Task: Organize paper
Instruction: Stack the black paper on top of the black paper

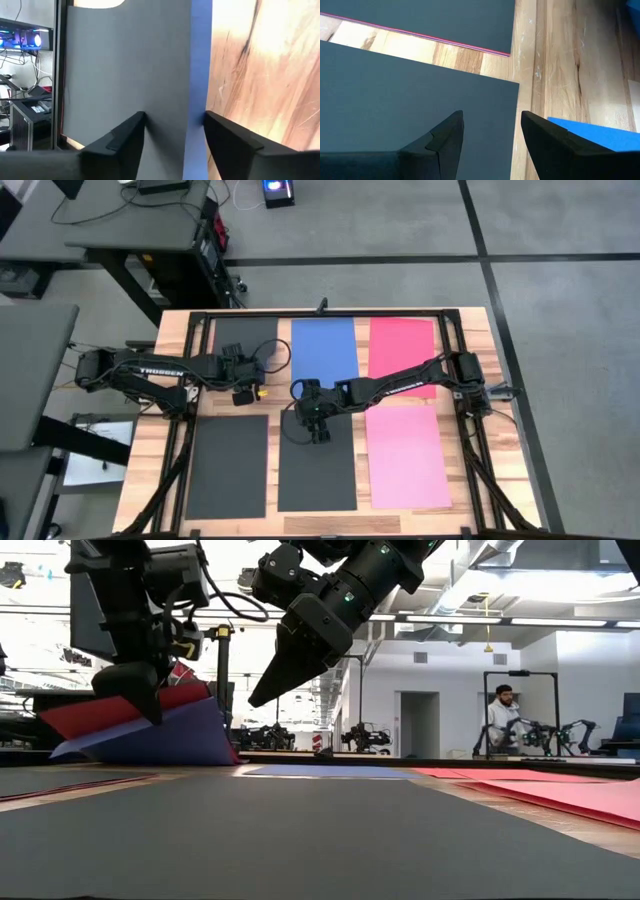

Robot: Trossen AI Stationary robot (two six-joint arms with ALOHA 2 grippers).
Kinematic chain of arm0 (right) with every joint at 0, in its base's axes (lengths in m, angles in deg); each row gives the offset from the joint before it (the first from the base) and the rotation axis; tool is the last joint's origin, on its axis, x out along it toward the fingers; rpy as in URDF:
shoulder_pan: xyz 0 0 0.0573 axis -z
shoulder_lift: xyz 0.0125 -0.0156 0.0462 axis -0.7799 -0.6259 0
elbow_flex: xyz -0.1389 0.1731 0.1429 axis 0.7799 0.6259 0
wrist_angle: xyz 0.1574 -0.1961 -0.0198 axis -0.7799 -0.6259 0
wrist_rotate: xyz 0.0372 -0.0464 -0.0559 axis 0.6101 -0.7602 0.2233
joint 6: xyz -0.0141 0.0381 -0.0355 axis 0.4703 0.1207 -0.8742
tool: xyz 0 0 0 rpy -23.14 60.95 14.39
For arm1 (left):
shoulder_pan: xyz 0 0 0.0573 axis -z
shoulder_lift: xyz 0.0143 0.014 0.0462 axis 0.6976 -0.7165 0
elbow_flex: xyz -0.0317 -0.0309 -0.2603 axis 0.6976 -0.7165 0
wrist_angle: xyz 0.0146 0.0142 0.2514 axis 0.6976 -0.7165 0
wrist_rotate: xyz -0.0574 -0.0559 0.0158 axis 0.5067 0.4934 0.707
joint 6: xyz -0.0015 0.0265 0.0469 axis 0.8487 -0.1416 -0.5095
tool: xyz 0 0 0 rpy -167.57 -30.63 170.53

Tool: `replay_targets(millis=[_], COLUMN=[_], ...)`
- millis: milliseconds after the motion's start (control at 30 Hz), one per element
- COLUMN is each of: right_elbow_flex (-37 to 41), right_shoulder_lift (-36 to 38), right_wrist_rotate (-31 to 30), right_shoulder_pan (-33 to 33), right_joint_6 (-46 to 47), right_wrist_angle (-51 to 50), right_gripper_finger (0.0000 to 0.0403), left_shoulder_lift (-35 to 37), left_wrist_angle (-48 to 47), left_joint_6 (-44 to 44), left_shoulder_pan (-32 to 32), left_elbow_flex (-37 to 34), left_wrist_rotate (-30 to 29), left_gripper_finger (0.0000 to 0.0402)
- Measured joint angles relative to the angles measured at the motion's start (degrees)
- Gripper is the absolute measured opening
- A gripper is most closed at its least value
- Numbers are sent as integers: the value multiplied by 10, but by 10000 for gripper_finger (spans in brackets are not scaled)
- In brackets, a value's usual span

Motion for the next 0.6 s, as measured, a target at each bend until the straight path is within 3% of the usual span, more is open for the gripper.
replay_targets(millis=[367,600], right_elbow_flex=[0,0], right_shoulder_lift=[0,0], right_wrist_rotate=[0,0], right_shoulder_pan=[0,0], right_joint_6=[0,0], right_wrist_angle=[0,0], right_gripper_finger=[187,187], left_shoulder_lift=[0,0], left_wrist_angle=[-7,-7], left_joint_6=[-5,-5], left_shoulder_pan=[-1,-1], left_elbow_flex=[0,0], left_wrist_rotate=[51,54], left_gripper_finger=[166,166])
